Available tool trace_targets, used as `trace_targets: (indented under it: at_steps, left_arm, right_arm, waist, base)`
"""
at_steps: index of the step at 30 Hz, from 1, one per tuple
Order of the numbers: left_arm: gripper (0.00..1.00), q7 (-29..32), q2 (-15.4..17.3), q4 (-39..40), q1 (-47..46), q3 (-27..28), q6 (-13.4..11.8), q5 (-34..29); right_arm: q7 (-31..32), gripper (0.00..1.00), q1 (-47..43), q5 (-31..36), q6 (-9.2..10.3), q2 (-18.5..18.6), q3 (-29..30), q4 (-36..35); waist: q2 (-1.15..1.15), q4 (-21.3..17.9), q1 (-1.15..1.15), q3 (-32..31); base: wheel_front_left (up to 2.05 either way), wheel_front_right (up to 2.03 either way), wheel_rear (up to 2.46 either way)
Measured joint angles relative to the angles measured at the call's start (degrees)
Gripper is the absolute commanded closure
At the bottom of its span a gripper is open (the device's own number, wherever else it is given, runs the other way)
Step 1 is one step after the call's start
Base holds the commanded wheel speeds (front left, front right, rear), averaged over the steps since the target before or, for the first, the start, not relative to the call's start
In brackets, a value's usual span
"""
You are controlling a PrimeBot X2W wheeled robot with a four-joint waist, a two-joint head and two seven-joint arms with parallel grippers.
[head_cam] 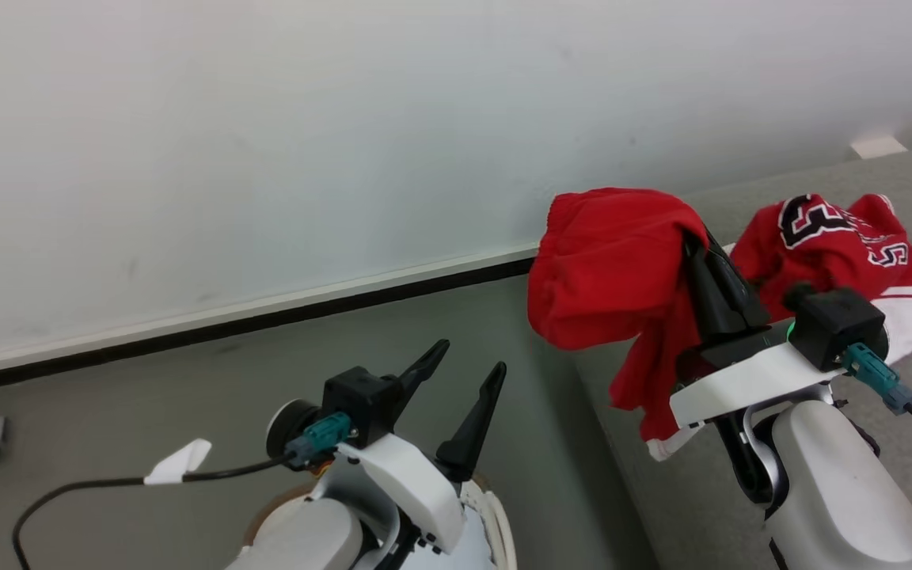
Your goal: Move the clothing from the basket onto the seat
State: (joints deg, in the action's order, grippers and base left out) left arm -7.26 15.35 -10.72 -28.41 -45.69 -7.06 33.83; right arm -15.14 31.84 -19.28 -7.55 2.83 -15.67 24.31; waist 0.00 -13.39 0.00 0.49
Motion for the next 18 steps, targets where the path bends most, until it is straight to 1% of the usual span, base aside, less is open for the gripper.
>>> trace_targets:
  at_steps: [6, 9, 13, 14, 18]
  left_arm:
    - [0.00, -0.4, -0.7, 0.2, -0.8, -0.9, 0.4, -0.5]
    - [0.00, -0.3, -1.1, 0.4, -2.0, -1.4, 0.6, -0.9]
    - [0.00, 0.1, -1.6, 0.5, -3.2, -1.9, 1.0, -1.1]
    - [0.00, 0.3, -1.8, 0.8, -4.2, -2.3, 1.3, -1.6]
    - [0.00, 1.2, -2.1, 1.5, -6.3, -2.9, 1.9, -2.1]
  right_arm:
    - [0.0, 1.00, -0.9, 1.9, 0.00, 0.0, 2.7, -1.5]
    - [0.0, 1.00, -1.6, 2.8, 0.00, 0.1, 4.7, -2.4]
    - [0.0, 1.00, -1.7, 3.2, -0.01, 0.0, 6.6, -3.8]
    - [0.0, 1.00, -1.8, 3.2, 0.00, 0.1, 8.0, -5.0]
    - [0.0, 1.00, -1.7, 3.0, -0.01, 0.0, 10.0, -6.7]
  waist:
    - [0.00, -5.8, 0.00, 2.0]
    - [0.00, -8.0, 0.00, 3.8]
    - [0.00, -9.4, 0.00, 6.1]
    - [0.00, -10.1, 0.00, 7.8]
    - [0.00, -10.5, 0.00, 10.5]
  base:
    - [0.00, 0.00, 0.00]
    - [0.00, 0.00, 0.00]
    - [0.00, 0.00, 0.00]
    - [0.00, 0.00, 0.00]
    - [0.00, 0.00, 0.00]
